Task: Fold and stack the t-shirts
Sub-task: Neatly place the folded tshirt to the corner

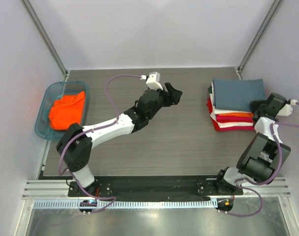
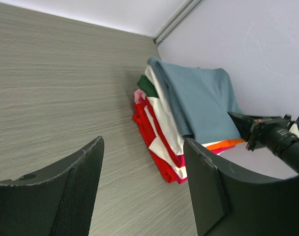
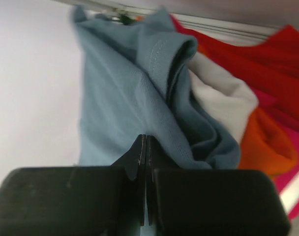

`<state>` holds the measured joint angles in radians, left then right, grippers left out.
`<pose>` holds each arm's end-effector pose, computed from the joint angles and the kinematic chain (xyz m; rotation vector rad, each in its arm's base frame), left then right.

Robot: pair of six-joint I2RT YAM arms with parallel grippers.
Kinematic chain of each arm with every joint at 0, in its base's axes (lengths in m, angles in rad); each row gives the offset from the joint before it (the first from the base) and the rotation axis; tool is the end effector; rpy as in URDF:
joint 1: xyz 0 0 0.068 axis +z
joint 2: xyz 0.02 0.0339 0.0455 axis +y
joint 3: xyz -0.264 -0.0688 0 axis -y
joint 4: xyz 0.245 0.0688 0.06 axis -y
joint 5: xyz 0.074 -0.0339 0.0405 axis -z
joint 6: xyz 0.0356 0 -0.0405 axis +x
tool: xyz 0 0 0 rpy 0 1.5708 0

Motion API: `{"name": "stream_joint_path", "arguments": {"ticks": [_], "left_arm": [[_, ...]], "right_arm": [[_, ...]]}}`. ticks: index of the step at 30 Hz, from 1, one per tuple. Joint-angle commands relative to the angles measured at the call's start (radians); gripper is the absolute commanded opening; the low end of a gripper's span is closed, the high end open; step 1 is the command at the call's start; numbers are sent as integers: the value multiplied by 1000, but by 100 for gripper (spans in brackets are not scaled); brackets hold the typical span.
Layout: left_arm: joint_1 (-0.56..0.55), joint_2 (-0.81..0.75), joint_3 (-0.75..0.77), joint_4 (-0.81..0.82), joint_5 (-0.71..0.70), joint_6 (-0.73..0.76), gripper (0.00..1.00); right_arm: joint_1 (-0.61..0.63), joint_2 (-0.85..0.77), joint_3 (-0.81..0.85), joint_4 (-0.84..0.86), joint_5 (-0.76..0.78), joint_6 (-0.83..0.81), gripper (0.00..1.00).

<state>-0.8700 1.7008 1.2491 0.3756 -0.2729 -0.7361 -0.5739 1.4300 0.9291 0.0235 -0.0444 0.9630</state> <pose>0.2709 -0.3063 0.3141 -0.1037 1.7386 -0.9872 0.2729 -0.1746 0.2595 1.4116 1.5003 0.2872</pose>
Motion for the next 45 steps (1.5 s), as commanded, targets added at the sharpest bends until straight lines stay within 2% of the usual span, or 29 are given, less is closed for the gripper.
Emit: {"name": "stream_joint_path", "arguments": {"ticks": [1,4,12,18,20,26,31,36,41,45], "left_arm": [[-3,-59,-25,5,-31,35,67],[-3,-66,-42,2,-32,37,66],[-3,-66,-27,-7,-23,29,66],[-1,-75,-27,-35,-5,26,67],[-3,-82,-30,-44,14,40,68],[-3,-95,-39,-61,40,56,69],[-1,-107,-42,-89,40,75,69],[-1,-124,-66,-92,21,80,69],[-1,-124,-80,-98,35,69,69],[-1,-147,-97,-109,26,86,69]], "right_arm": [[-47,-8,-85,133,32,81,1],[-52,-19,-107,153,23,76,1],[-14,-48,72,81,-40,-10,1],[52,-13,240,-49,21,-209,1],[91,-13,270,-72,98,-266,1],[109,-36,222,-100,234,-314,1],[109,17,223,-151,340,-357,1],[109,52,174,-169,362,-351,1],[109,44,79,-155,466,-336,1],[109,35,94,-157,486,-362,1]]}}
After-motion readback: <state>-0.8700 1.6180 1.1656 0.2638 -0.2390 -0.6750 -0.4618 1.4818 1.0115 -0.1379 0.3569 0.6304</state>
